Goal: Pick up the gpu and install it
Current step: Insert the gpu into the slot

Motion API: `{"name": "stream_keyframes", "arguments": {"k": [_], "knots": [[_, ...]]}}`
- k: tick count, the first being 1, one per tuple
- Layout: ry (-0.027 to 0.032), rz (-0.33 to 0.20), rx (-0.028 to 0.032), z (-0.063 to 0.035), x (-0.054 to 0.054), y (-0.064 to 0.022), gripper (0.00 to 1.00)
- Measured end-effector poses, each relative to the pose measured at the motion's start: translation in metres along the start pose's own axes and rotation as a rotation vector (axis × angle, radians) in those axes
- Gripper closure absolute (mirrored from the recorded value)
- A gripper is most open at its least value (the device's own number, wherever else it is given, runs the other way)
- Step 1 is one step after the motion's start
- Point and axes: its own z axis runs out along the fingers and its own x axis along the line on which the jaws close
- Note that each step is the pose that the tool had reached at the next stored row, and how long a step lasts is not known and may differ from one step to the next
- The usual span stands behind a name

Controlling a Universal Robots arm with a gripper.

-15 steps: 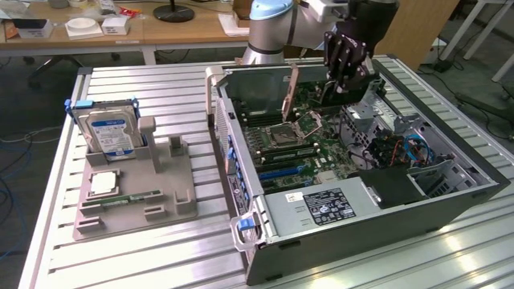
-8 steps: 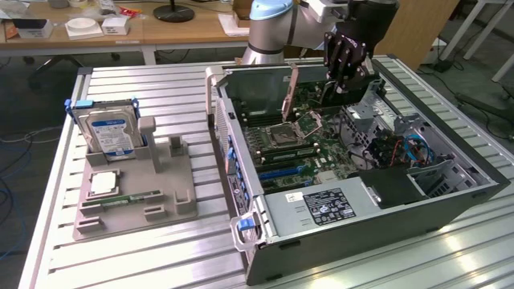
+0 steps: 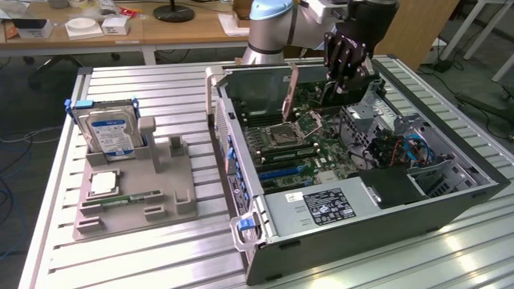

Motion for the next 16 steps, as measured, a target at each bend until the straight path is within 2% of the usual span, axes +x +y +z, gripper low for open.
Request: {"name": "stream_keyframes", "arguments": {"k": [1, 2, 3, 4, 11, 16], "knots": [[-0.0015, 0.0, 0.0039, 0.0003, 0.0001, 0.0, 0.73], [-0.0081, 0.0, 0.0057, 0.0006, 0.0, -0.0001, 0.73], [-0.013, 0.0, 0.0058, 0.0008, 0.0, 0.0, 0.73], [-0.014, 0.0, 0.0059, 0.001, 0.0, 0.0, 0.73], [-0.0139, 0.0, 0.0034, 0.003, 0.0, 0.0, 0.73], [-0.0139, 0.0, -0.0034, 0.0057, 0.0001, 0.0, 0.73]]}}
